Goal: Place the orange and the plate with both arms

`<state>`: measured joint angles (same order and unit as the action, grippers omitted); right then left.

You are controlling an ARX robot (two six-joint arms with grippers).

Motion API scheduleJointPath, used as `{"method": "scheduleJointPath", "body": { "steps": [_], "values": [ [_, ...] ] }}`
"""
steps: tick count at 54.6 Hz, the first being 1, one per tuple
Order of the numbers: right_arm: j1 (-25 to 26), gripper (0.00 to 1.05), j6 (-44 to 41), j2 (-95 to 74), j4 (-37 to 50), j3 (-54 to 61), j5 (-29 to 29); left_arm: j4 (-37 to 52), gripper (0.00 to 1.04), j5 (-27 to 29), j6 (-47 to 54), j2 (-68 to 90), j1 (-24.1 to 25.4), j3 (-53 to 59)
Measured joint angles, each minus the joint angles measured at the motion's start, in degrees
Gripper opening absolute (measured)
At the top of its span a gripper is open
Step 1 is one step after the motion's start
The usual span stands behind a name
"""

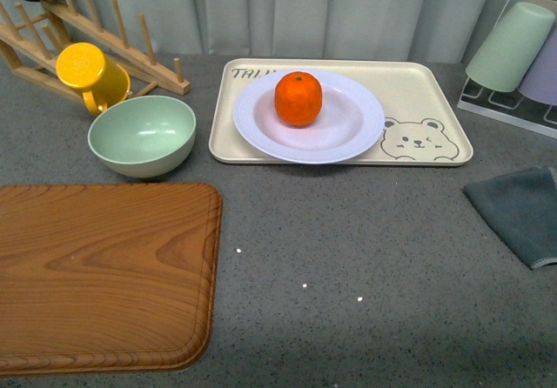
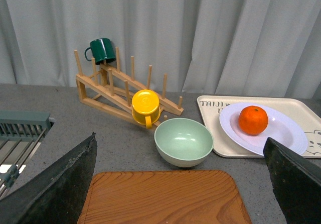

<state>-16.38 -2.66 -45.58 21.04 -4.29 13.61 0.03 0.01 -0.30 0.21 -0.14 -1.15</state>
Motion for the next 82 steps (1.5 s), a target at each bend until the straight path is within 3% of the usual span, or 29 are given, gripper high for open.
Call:
{"method": "scheduleJointPath", "body": {
  "steps": [7, 10, 13, 17, 31, 34, 37, 59, 63, 82],
  "values": [
    [0.77, 0.96, -1.62, 11.54, -1.53, 1.46, -0.9, 0.0, 0.98, 0.0, 0.0, 0.0, 0.0, 0.0],
    [0.92, 0.91, -0.81, 13.11, 1.92, 2.75, 0.37, 0.0, 0.98, 0.0, 0.0, 0.0, 0.0, 0.0],
    [1.9, 0.81, 0.55, 14.64, 7.23, 3.98, 0.11, 0.0, 0.98, -0.02, 0.0, 0.0, 0.0, 0.0],
    [3.34, 0.7, 1.31, 16.74, 7.02, 4.0, -1.2, 0.0, 0.98, -0.02, 0.0, -0.02, 0.0, 0.0],
    [8.5, 0.25, 2.05, 25.22, -0.61, 4.0, -6.19, 0.0, 0.98, 0.0, 0.0, -0.02, 0.0, 0.0],
    [12.26, 0.11, 2.05, 27.56, -3.08, 4.0, -11.63, 0.0, 0.98, 0.0, 0.0, -0.02, 0.0, 0.0],
    [15.37, 0.01, 1.97, 29.33, -4.52, 4.0, -13.18, 0.0, 0.98, -0.02, 0.0, -0.02, 0.0, 0.0],
    [16.24, 0.01, 2.29, 36.24, -11.5, 4.0, -13.68, 0.0, 0.98, 0.0, 0.0, -0.02, 0.0, 0.0],
    [16.24, 0.01, 2.29, 43.32, -20.39, 3.96, -13.7, 0.0, 0.98, 0.04, 0.0, -0.02, 0.0, 0.0],
    [16.24, 0.01, 2.29, 45.33, -20.92, 3.96, -13.73, 0.0, 0.98, 0.0, 0.0, -0.02, 0.0, 0.0]
  ]
}}
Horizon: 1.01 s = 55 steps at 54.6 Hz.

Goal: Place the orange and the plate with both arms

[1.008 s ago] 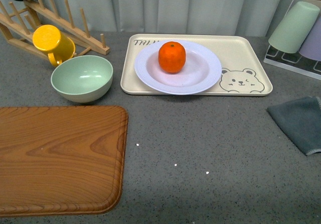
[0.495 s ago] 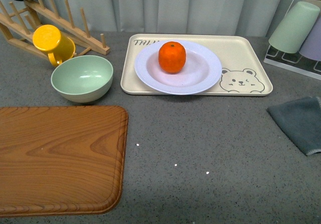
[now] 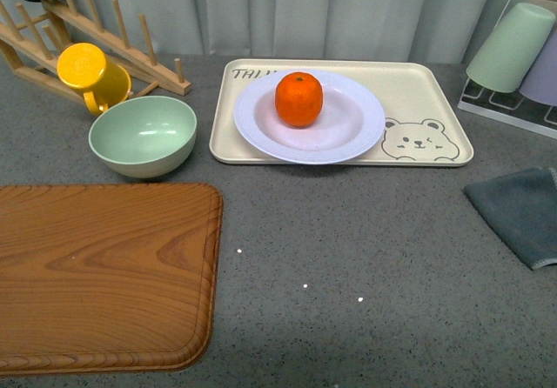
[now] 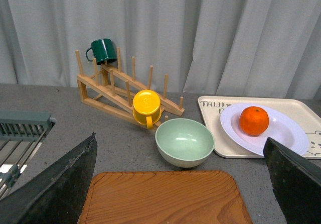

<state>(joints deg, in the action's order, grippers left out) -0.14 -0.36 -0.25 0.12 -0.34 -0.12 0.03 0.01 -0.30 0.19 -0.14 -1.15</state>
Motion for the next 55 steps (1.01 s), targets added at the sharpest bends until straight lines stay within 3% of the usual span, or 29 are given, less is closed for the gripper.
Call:
{"method": "scheduleJointPath", "body": {
  "steps": [6, 13, 21, 32, 55],
  "values": [
    [0.0, 0.03, -0.02, 0.0, 0.0, 0.0, 0.02, 0.0, 0.98, 0.0, 0.0, 0.0, 0.0, 0.0],
    [0.0, 0.26, -0.02, 0.0, 0.0, 0.0, 0.02, 0.0, 0.98, 0.0, 0.02, 0.0, 0.0, 0.0],
    [0.0, 0.63, -0.02, 0.0, 0.0, 0.0, 0.0, 0.0, 0.98, 0.0, 0.0, 0.0, 0.0, 0.0],
    [0.0, 0.97, 0.0, 0.0, 0.0, 0.0, 0.02, 0.0, 0.98, 0.0, 0.0, 0.0, 0.0, 0.0],
    [0.0, 0.96, 0.07, 0.0, 0.0, 0.0, 0.0, 0.0, 0.98, 0.0, 0.0, 0.0, 0.0, 0.0]
  ]
}}
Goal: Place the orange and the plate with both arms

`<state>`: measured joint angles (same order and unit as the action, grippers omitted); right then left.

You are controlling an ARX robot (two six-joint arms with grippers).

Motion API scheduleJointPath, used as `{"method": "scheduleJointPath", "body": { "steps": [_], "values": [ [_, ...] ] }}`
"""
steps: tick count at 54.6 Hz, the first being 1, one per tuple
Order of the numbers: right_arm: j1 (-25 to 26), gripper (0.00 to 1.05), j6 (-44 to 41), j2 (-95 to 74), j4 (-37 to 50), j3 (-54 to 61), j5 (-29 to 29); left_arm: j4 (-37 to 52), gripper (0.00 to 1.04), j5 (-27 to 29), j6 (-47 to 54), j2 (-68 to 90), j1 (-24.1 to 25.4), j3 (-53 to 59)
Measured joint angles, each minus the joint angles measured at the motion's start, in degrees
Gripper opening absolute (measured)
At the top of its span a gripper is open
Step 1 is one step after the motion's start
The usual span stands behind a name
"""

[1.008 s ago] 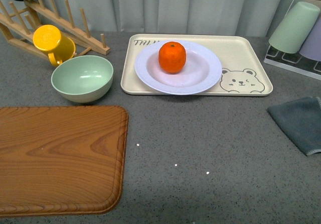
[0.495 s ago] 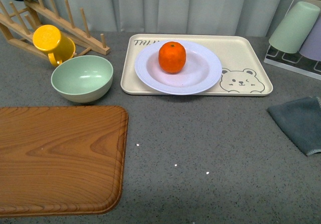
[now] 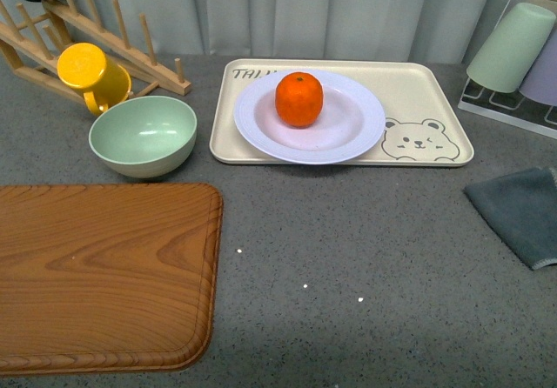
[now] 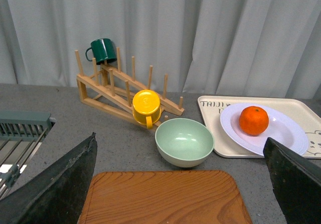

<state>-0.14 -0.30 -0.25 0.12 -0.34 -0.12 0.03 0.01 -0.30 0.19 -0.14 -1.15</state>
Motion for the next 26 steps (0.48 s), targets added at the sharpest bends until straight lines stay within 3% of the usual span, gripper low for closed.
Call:
{"method": "scheduleJointPath", "body": {
  "steps": [26],
  "values": [
    [0.0, 0.96, 0.02, 0.0, -0.02, 0.0, 0.02, 0.0, 0.98, 0.0, 0.0, 0.0, 0.0, 0.0]
  ]
}}
